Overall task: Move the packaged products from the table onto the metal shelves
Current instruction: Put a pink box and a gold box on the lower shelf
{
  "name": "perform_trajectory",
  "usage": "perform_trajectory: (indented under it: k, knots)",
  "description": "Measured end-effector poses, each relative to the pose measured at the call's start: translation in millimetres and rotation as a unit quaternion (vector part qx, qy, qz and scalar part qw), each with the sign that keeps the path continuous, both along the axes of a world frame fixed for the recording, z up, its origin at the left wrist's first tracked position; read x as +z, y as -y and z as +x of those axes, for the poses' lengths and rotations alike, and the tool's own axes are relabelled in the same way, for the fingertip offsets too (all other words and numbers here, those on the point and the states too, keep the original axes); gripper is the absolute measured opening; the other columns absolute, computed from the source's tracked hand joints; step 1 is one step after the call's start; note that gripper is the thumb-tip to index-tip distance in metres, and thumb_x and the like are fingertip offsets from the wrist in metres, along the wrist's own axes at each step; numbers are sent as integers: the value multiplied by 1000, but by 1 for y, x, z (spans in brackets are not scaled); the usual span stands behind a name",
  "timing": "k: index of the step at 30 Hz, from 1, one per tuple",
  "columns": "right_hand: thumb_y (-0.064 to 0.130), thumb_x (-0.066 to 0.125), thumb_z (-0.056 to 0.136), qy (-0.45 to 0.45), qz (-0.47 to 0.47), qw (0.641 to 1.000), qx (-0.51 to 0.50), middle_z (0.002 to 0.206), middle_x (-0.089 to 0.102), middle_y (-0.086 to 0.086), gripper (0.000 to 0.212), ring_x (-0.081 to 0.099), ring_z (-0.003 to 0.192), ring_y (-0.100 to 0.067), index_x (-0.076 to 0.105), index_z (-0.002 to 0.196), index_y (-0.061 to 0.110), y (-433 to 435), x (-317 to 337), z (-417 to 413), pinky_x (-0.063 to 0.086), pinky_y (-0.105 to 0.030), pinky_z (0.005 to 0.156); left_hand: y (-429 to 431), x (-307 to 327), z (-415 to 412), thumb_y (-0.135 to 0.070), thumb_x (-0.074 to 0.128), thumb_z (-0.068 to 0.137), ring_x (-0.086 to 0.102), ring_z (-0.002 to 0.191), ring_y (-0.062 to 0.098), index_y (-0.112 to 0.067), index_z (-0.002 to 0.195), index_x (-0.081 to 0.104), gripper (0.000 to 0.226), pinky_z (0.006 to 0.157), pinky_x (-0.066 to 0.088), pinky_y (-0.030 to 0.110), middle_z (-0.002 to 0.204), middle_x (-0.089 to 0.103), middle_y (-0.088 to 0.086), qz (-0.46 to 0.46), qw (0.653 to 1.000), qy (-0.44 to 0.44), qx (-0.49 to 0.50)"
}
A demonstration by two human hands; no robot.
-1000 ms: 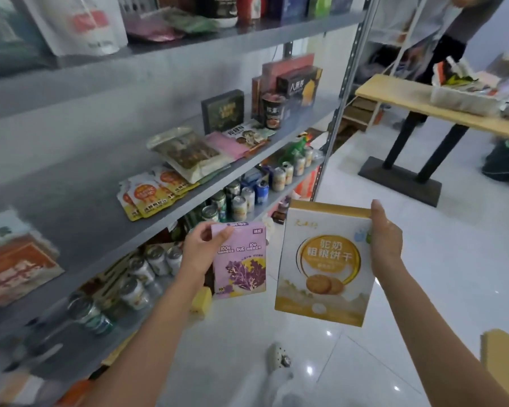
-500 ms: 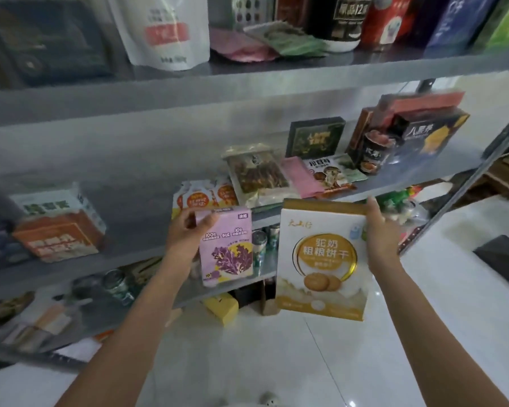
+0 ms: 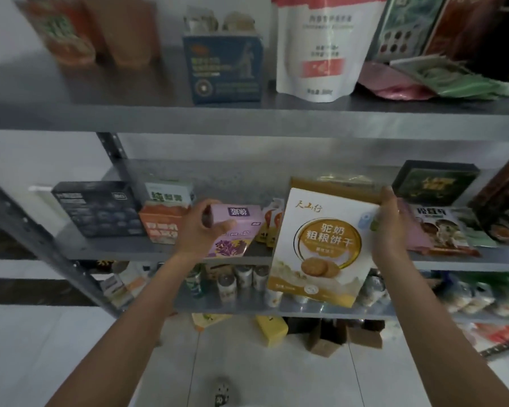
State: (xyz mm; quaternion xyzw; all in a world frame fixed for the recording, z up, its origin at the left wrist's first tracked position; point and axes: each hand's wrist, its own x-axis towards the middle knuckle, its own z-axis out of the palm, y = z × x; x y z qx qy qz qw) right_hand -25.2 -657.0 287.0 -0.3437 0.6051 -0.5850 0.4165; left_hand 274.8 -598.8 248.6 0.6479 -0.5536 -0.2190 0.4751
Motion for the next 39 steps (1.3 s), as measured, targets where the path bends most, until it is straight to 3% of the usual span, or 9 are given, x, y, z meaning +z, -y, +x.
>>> perform_trajectory:
  k: [3, 6, 8, 11, 14, 17, 23, 31, 39]
  knots:
    - [54, 50, 92, 28, -20, 999, 18, 96, 65, 8, 30, 63, 87, -5, 59, 98, 26, 9, -3, 17, 46, -16, 64, 8, -1, 20, -27, 79, 77, 58, 91, 21, -16, 105, 56, 38, 78, 49, 32, 103, 60, 8, 5, 996, 50, -75]
    - [45, 47, 96, 41, -44, 998, 32, 89, 67, 6, 25, 67, 77, -2, 59, 90, 24, 13, -2, 33, 48, -11, 57, 17, 2, 34, -20, 78, 78, 59, 96, 22, -14, 111, 57, 40, 83, 51, 42, 106, 59, 6, 18, 989, 86, -117]
    - [43, 48, 97, 42, -54, 997, 19, 86, 65, 7, 22, 66, 70, 4, 56, 86, 25, 20, -4, 42, 47, -9, 55, 26, 3, 43, -18, 77, 80, 60, 96, 20, -14, 114, 57, 40, 81, 52, 38, 106, 59, 3, 16, 982, 116, -146]
    - [46, 52, 94, 57, -49, 997, -10, 89, 65, 4, 25, 66, 75, -4, 56, 94, 21, 29, -1, 55, 47, -12, 54, 34, 7, 58, -23, 73, 83, 55, 104, 19, -14, 124, 57, 45, 79, 42, 25, 111, 55, 0, 16, 959, 223, -176]
    - [51, 54, 90, 68, -40, 996, -35, 94, 63, 2, 47, 64, 74, -6, 51, 115, 11, 40, -2, 63, 47, -15, 52, 42, 12, 73, -26, 73, 83, 43, 118, 21, -14, 131, 55, 53, 93, 35, 30, 125, 56, 6, 26, 930, 310, -197]
    - [52, 52, 90, 60, -49, 996, -45, 89, 62, 3, 53, 62, 77, -8, 51, 122, 10, 49, 1, 70, 45, -20, 59, 48, 12, 88, -29, 73, 82, 41, 117, 21, -15, 131, 55, 55, 94, 34, 31, 126, 57, 4, 39, 903, 375, -208]
    - [47, 50, 94, 39, -83, 995, -33, 89, 62, 4, 22, 63, 82, -9, 52, 87, 26, 50, 14, 97, 49, -23, 69, 48, 6, 105, -34, 74, 79, 44, 109, 20, -16, 127, 59, 53, 86, 35, 32, 119, 61, 2, 3, 895, 393, -209]
    - [41, 48, 97, 1, -129, 992, -2, 83, 60, 10, 23, 58, 78, 0, 53, 79, 28, 55, 18, 122, 44, -12, 63, 38, 0, 110, -37, 73, 79, 44, 109, 23, -10, 131, 58, 60, 87, 39, 36, 117, 58, 7, -27, 905, 383, -182]
    - [39, 52, 94, -16, -158, 987, 2, 76, 62, 3, 29, 61, 77, -9, 57, 71, 22, 72, 21, 145, 49, -27, 73, 34, -2, 109, -35, 73, 79, 45, 108, 23, -7, 130, 58, 59, 85, 44, 39, 114, 58, 9, -34, 904, 386, -181]
